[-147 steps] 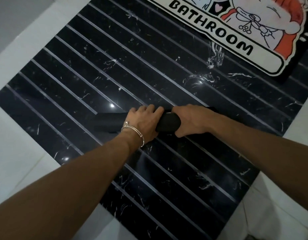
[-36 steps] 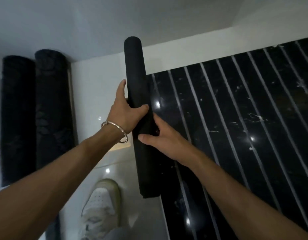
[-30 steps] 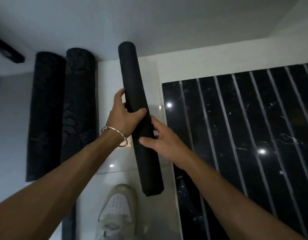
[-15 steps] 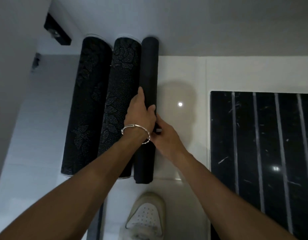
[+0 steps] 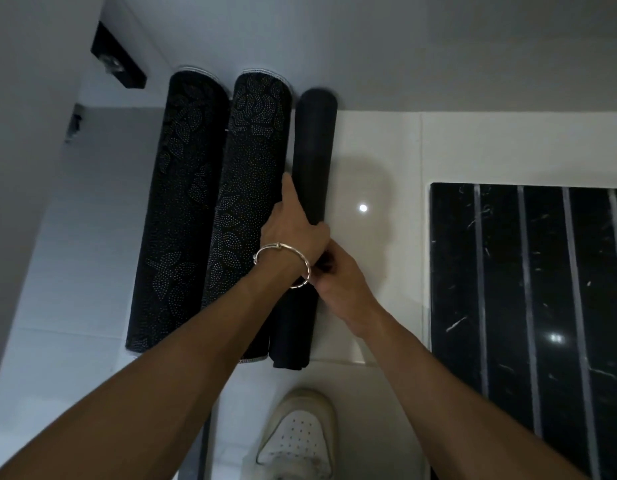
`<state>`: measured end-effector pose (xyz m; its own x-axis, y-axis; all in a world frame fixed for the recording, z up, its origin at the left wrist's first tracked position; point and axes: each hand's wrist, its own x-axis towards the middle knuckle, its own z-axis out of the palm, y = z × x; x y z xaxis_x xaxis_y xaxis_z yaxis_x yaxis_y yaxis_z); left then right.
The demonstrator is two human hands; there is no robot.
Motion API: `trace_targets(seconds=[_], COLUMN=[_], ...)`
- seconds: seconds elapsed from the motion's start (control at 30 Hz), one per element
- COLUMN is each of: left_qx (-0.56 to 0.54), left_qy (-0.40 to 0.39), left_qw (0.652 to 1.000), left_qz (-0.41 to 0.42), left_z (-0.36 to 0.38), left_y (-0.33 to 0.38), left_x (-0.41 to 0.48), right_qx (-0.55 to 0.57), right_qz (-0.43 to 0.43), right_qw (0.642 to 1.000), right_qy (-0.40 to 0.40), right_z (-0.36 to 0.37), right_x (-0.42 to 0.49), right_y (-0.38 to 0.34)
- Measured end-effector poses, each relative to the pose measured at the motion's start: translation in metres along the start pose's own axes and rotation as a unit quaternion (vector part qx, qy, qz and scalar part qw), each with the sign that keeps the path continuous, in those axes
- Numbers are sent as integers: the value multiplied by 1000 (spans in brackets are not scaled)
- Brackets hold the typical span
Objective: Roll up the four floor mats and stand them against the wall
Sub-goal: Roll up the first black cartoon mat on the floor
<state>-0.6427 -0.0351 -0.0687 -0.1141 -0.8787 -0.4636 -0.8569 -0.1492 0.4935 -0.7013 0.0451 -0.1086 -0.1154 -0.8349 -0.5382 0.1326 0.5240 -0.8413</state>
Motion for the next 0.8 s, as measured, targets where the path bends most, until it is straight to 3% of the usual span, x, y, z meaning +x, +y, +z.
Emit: trace_targets(seconds=[0.3, 0.43, 0.57, 0.67, 0.8], left_qx=[57, -78, -231, -246, -177], left_qy=[-15, 12, 10, -7, -19], left_qw=[998, 997, 972, 969, 984], left_qz=[-13, -18, -33, -27, -26], left_z=[-3, -7, -8, -3, 5], left_y=[8, 7, 5, 4, -1], left_x=[3, 4, 4, 2, 5], right_qx=[38, 32, -28, -48, -108], right_qz=[-36, -94, -119, -108, -84], right_qw=[998, 995, 990, 989, 987], right_qy=[-25, -3, 74, 91, 79], right_z=[-5, -1, 8, 10, 13], right_x=[-11, -10, -12, -7, 5], right_y=[0, -7, -4, 5, 14])
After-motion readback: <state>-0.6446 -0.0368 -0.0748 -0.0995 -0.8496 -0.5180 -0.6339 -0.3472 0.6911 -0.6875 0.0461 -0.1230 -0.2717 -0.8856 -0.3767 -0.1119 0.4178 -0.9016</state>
